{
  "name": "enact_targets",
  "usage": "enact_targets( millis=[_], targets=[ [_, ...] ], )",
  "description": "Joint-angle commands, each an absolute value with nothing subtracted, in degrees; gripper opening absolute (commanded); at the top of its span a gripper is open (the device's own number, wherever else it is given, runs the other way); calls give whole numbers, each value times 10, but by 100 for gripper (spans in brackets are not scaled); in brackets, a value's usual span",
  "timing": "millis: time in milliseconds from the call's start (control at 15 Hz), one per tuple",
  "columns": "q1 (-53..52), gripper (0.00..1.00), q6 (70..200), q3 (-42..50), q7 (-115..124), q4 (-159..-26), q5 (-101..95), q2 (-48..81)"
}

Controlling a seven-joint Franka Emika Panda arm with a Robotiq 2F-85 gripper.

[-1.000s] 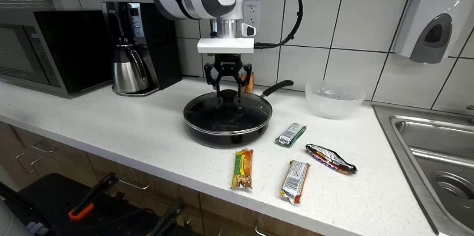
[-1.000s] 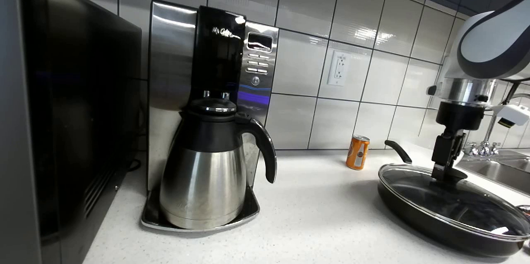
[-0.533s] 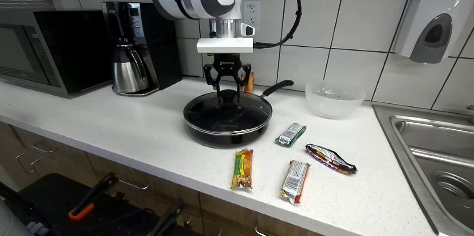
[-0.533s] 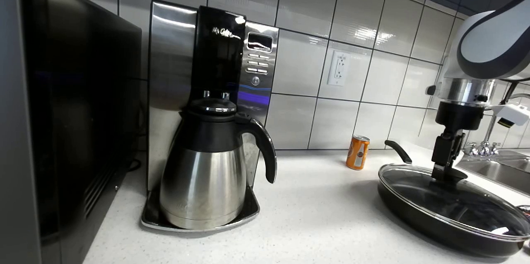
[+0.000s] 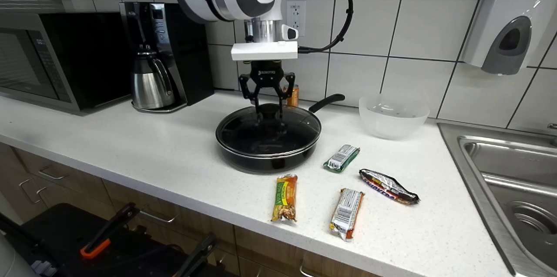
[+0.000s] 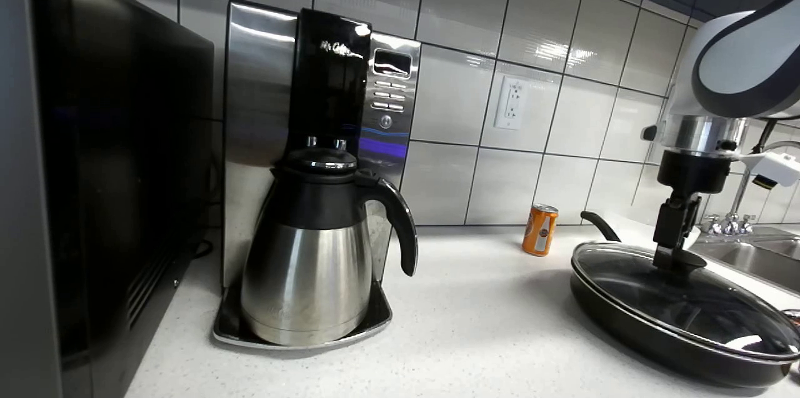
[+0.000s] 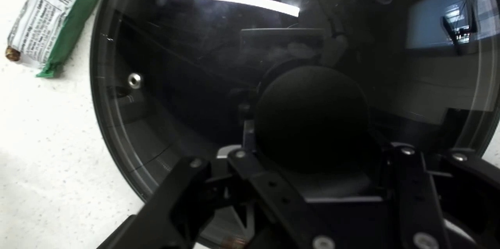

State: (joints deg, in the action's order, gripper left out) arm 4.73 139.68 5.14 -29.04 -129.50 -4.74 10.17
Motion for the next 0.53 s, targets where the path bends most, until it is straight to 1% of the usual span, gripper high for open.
enact_targets(
  millis=[0, 467],
  targets=[
    [51, 37, 1378, 44, -273, -1297, -69, 64],
    [43, 37, 1358, 36, -271, -1292, -63, 41]
  ],
)
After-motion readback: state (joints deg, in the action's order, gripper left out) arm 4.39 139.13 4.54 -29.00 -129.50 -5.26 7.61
